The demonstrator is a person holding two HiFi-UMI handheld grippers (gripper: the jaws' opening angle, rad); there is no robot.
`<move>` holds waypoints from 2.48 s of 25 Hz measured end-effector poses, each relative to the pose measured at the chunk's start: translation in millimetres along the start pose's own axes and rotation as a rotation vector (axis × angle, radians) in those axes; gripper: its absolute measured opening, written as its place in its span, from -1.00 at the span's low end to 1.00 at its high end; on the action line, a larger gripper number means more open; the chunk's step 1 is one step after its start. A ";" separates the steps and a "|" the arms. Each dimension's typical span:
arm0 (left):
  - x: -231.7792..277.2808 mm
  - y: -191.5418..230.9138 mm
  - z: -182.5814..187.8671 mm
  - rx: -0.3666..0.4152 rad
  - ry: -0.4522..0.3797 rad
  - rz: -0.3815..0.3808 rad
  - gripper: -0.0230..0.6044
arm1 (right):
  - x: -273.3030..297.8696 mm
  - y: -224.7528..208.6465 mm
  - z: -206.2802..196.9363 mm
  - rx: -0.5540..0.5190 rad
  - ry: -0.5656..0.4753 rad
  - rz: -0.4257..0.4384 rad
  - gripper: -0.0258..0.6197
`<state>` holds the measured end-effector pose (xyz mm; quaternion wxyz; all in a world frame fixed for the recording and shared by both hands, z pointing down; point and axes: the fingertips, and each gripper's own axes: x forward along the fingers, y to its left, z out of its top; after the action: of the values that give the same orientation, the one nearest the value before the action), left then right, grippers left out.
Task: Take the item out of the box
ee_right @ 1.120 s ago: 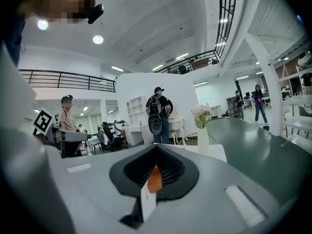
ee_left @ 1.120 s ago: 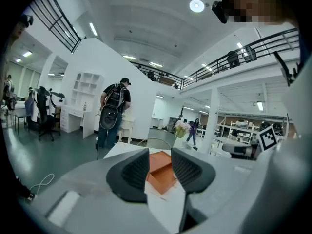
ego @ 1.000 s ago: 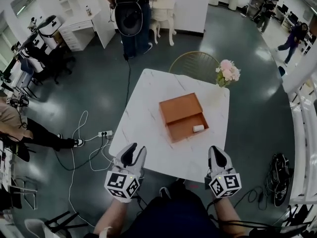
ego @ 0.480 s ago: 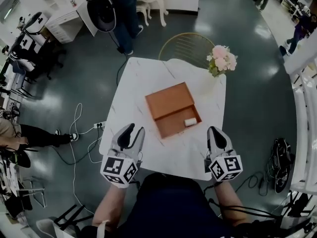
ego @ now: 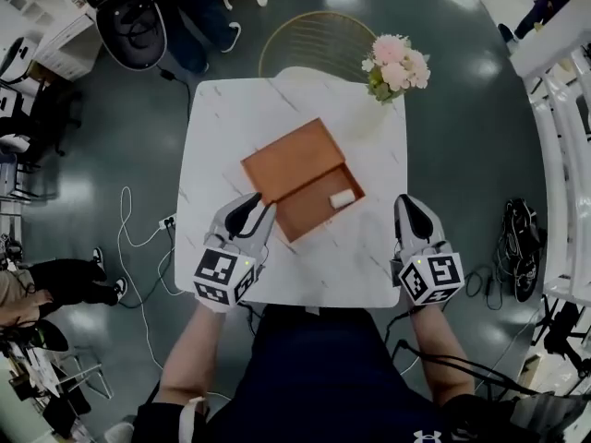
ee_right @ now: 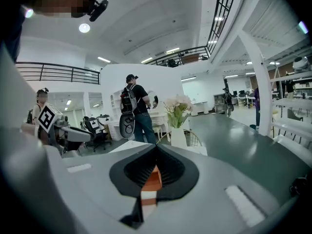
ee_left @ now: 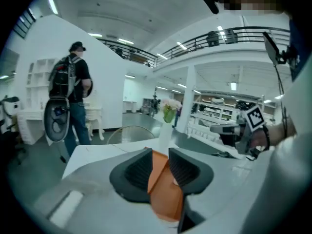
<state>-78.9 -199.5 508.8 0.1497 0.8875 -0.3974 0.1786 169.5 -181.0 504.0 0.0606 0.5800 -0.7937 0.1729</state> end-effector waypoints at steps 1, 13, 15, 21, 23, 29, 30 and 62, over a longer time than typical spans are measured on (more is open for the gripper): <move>11.6 -8.7 -6.4 0.033 0.040 -0.068 -0.56 | -0.9 -1.5 -1.6 -0.003 0.004 -0.015 -0.92; 116.5 -60.4 -103.5 0.361 0.399 -0.401 -0.40 | -43.0 -14.0 -37.1 0.076 0.014 -0.206 -0.91; 129.6 -64.6 -114.8 0.333 0.452 -0.425 -0.40 | -50.0 -19.0 -41.1 0.092 0.010 -0.234 -0.92; 160.6 -80.4 -143.5 0.295 0.600 -0.465 -0.36 | -68.9 -27.2 -56.6 0.152 0.003 -0.297 -0.91; 171.5 -82.9 -156.1 0.307 0.643 -0.461 -0.33 | -73.5 -29.2 -62.0 0.170 0.004 -0.310 -0.91; 189.9 -86.8 -175.7 0.319 0.695 -0.447 -0.33 | -83.8 -33.3 -64.8 0.191 -0.008 -0.332 -0.91; 190.2 -88.2 -177.1 0.310 0.704 -0.453 -0.33 | -84.8 -34.1 -64.6 0.195 -0.009 -0.334 -0.91; 116.1 -56.3 -92.0 -0.003 0.392 -0.314 -0.45 | -60.9 4.1 -32.6 0.121 -0.010 -0.159 -0.91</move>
<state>17.6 -201.7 634.5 0.2512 0.8866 -0.2184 0.3212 181.7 -113.8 515.5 0.0352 0.6446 -0.7336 0.2123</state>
